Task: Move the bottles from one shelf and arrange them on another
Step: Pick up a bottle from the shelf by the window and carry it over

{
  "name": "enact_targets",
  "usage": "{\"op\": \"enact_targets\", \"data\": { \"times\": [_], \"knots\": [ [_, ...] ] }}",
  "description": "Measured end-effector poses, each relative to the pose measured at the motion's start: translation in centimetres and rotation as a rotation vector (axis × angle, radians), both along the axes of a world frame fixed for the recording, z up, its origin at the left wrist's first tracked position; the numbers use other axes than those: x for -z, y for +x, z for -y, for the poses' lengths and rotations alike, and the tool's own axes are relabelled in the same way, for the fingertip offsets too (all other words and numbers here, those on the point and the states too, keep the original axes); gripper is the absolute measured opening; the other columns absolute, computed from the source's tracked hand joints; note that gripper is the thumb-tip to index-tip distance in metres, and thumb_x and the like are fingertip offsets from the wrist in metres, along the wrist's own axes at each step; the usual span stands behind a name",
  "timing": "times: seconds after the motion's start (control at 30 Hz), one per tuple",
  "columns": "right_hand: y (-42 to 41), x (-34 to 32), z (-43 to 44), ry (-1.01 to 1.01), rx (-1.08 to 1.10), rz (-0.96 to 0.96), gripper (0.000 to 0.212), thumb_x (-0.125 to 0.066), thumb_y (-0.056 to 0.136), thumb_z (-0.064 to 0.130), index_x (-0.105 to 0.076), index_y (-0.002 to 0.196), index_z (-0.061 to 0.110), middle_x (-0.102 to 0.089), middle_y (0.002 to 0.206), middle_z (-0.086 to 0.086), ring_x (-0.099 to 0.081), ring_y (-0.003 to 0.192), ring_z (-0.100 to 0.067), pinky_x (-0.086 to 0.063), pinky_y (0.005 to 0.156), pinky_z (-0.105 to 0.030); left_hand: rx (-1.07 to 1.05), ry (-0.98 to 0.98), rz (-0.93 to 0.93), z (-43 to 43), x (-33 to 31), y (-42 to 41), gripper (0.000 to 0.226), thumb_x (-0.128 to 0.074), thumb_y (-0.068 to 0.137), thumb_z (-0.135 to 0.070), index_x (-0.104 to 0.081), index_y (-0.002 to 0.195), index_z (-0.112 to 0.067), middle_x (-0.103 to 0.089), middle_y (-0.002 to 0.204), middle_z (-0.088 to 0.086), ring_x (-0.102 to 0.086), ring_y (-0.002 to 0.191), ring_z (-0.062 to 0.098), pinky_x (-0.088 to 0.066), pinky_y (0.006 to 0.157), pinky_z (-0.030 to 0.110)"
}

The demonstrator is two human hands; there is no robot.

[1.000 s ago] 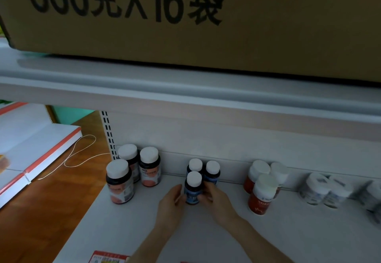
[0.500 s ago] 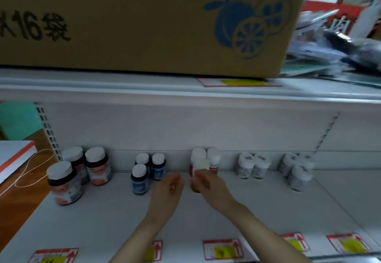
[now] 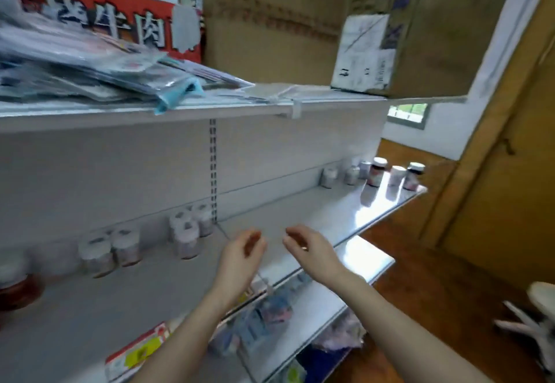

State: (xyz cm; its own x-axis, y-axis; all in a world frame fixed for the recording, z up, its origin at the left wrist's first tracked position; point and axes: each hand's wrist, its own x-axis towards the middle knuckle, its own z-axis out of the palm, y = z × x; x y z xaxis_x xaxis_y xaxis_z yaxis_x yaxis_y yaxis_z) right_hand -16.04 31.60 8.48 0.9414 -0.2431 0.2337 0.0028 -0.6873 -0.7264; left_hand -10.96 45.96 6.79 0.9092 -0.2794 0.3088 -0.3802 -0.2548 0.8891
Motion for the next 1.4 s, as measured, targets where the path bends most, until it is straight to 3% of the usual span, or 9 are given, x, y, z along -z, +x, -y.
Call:
{"op": "enact_targets", "data": {
  "times": [0.1,0.2,0.4,0.67,0.9,1.13,1.27,1.33,1.4],
  "knots": [
    [-2.5,0.1,7.0,0.061,0.152,0.027,0.033,-0.055,0.091,0.024,-0.058,0.119,0.007,-0.065,0.11,-0.008,-0.056,0.093,-0.009,-0.036,0.073,-0.001,0.132,-0.007,-0.043,7.7,0.0,-0.6,0.026,-0.056,0.088,-0.013,-0.06,0.111,-0.002,-0.062,0.101,0.004,-0.057,0.095,0.014,-0.04,0.086,0.019],
    [-3.7,1.1,12.7,0.118,0.265,0.026,0.032,-0.055,0.09,0.024,-0.058,0.118,0.008,-0.065,0.107,-0.005,-0.056,0.091,-0.006,-0.036,0.07,0.005,0.22,0.004,-0.05,14.3,0.3,-0.4,0.026,-0.056,0.087,-0.016,-0.06,0.111,-0.006,-0.061,0.098,0.0,-0.057,0.093,0.013,-0.038,0.086,0.021],
    [-1.2,2.2,23.1,0.125,0.363,0.024,0.033,-0.053,0.091,0.028,-0.058,0.119,0.011,-0.065,0.112,-0.005,-0.057,0.097,-0.008,-0.044,0.088,-0.018,0.301,0.034,-0.052,25.8,1.3,3.9,0.026,-0.057,0.087,-0.019,-0.06,0.111,-0.008,-0.063,0.1,0.002,-0.059,0.095,0.015,-0.04,0.087,0.023],
    [6.7,1.5,35.1,0.144,0.397,-0.009,0.034,-0.053,0.091,0.025,-0.056,0.12,0.008,-0.065,0.114,-0.008,-0.059,0.1,-0.013,-0.041,0.086,-0.016,0.245,0.097,-0.101,37.9,1.3,12.8,0.03,-0.055,0.088,-0.022,-0.058,0.116,-0.012,-0.063,0.108,0.002,-0.058,0.098,0.014,-0.038,0.085,0.021],
    [14.6,3.6,41.7,0.158,0.323,-0.102,0.035,-0.053,0.091,0.026,-0.055,0.121,0.008,-0.065,0.115,-0.01,-0.06,0.106,-0.02,-0.043,0.088,-0.022,0.12,0.2,-0.142,42.6,2.7,19.1,0.028,-0.057,0.087,-0.018,-0.06,0.111,-0.005,-0.068,0.107,0.013,-0.062,0.096,0.023,-0.041,0.083,0.024],
    [25.9,6.4,45.2,0.201,0.117,-0.179,0.031,-0.057,0.088,0.021,-0.056,0.116,0.007,-0.065,0.111,-0.012,-0.055,0.088,-0.016,-0.036,0.076,-0.017,-0.131,0.26,-0.247,44.1,4.3,26.2,0.024,-0.061,0.085,-0.016,-0.06,0.101,0.001,-0.068,0.106,0.02,-0.063,0.1,0.029,-0.044,0.079,0.029],
    [31.4,7.0,46.7,0.132,-0.014,-0.251,0.01,-0.053,0.089,0.02,-0.054,0.098,0.015,-0.059,0.086,0.002,-0.055,0.089,-0.021,-0.036,0.066,-0.018,-0.171,0.37,-0.303,45.3,4.5,29.7,0.032,-0.055,0.08,-0.045,-0.056,0.086,-0.013,-0.062,0.089,0.009,-0.059,0.098,0.028,-0.025,0.064,0.023],
    [33.6,7.3,46.9,0.09,-0.07,-0.276,0.01,-0.052,0.088,0.02,-0.043,0.083,0.022,-0.046,0.072,0.007,-0.044,0.08,-0.014,-0.032,0.057,-0.019,-0.181,0.388,-0.293,46.0,4.8,30.9,0.039,-0.036,0.057,-0.065,-0.039,0.067,-0.027,-0.053,0.076,-0.001,-0.058,0.09,0.025,-0.028,0.065,0.027],
    [35.4,8.2,46.9,0.075,-0.144,-0.306,0.015,-0.052,0.084,0.028,-0.046,0.092,0.016,-0.052,0.079,0.004,-0.045,0.082,-0.012,-0.033,0.065,-0.022,-0.19,0.376,-0.309,46.9,5.7,31.8,0.051,-0.029,0.048,-0.064,-0.048,0.077,-0.027,-0.061,0.09,0.005,-0.061,0.095,0.024,-0.037,0.072,0.026]
  ]
}}
